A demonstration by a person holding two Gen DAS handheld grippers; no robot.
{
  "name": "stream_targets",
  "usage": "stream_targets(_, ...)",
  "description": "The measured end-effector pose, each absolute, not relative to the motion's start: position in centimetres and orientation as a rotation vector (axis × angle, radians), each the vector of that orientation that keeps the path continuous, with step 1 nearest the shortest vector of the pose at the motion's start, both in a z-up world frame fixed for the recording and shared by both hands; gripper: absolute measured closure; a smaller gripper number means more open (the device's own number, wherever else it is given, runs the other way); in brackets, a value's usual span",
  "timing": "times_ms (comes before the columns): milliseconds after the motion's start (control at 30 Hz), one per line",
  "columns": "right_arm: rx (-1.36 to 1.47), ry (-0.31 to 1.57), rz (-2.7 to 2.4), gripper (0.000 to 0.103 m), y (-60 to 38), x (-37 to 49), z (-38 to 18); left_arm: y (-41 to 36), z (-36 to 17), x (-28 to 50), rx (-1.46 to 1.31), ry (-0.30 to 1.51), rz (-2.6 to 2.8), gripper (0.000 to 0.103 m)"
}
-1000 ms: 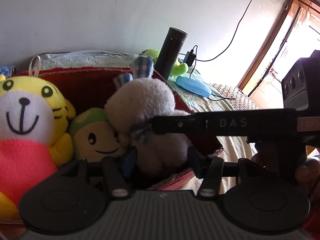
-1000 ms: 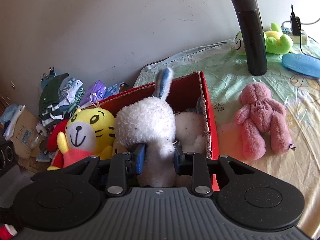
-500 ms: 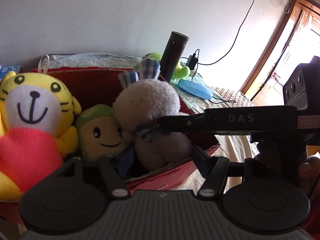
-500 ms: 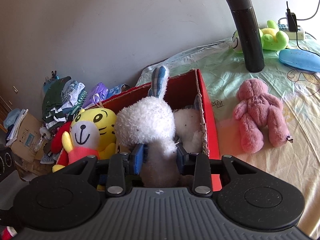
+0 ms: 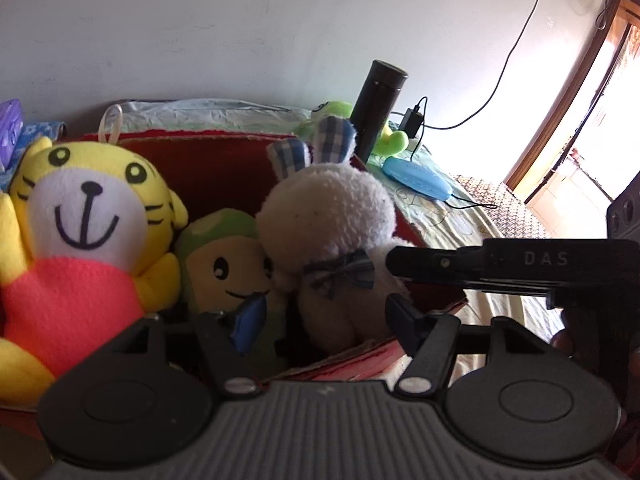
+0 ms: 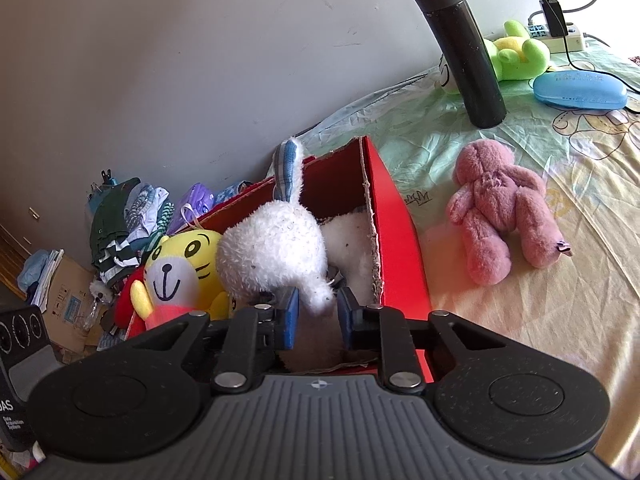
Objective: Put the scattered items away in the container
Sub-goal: 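Open the right gripper to release the pale pink bunny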
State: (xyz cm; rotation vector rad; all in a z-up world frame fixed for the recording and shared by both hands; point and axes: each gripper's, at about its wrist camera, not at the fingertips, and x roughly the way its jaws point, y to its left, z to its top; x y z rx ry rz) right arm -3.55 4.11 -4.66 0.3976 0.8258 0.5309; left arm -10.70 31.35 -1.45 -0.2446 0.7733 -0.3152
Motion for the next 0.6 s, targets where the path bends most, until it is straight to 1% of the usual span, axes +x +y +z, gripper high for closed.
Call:
stream_targets(133, 0.355, 0.801, 0.518, 0.085, 4.4, -3.9, -4.7, 31.3, -1.4, -10.1, -0.252, 0.795, -0.29, 0.035)
stream_targets(233, 0.319, 0.787, 0.502, 0.085, 4.9, -4.1, -4.6, 30.4, -1.1, -9.8, -0.183, 0.814, -0.245, 0.035)
stream_targets(400, 0.281, 0.781, 0.483, 0.085, 5.4, -4.2, -4.5, 29.4, -1.1, -8.9, -0.122, 0.859, -0.187, 0.031)
stream_targets(600, 0.25, 0.769, 0.471, 0.085, 5.9, -4.5, -4.6, 30.1, -1.6, -8.2, -0.096, 0.905, -0.114, 0.027)
